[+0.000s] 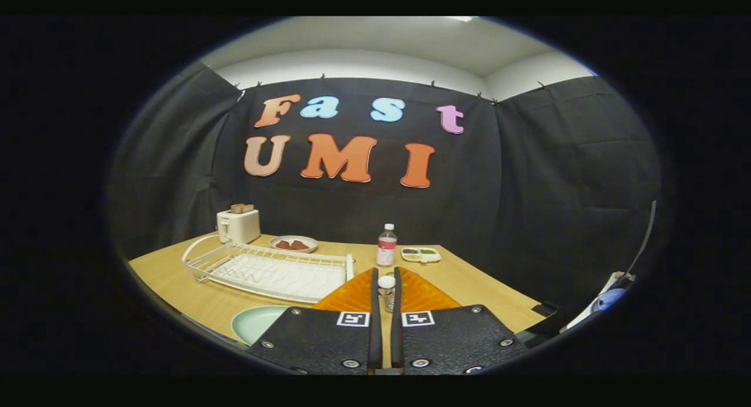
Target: Take the plate from the dish rack, then take the spoon from the basket and place it into the plate.
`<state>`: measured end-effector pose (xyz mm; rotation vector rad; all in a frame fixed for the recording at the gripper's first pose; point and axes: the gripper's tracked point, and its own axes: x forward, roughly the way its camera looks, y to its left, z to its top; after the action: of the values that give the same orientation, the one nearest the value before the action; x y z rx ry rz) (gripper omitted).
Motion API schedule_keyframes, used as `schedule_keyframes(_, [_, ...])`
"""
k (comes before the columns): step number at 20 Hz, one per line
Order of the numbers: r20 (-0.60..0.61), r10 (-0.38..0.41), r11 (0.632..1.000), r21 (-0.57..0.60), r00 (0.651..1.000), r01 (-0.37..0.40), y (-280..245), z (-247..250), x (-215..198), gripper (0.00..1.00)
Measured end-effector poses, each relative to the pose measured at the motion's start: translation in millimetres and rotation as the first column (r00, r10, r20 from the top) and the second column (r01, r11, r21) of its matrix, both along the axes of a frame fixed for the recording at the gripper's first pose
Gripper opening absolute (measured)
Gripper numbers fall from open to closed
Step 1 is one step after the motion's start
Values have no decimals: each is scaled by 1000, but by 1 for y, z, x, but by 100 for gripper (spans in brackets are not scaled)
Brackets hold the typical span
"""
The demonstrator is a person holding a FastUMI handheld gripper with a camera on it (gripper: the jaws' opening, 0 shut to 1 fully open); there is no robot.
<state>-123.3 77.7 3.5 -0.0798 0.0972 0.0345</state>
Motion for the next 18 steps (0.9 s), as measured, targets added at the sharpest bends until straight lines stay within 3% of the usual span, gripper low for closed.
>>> schedule_keyframes(8, [-52,126,992,35,991,-124,58,-26,-30,6])
schedule_keyframes(15, [-90,239,971,49,967,-235,107,-65,-24,6])
schedule_keyframes(18, [-125,249,968,48,960,-245,112,-80,-21,6])
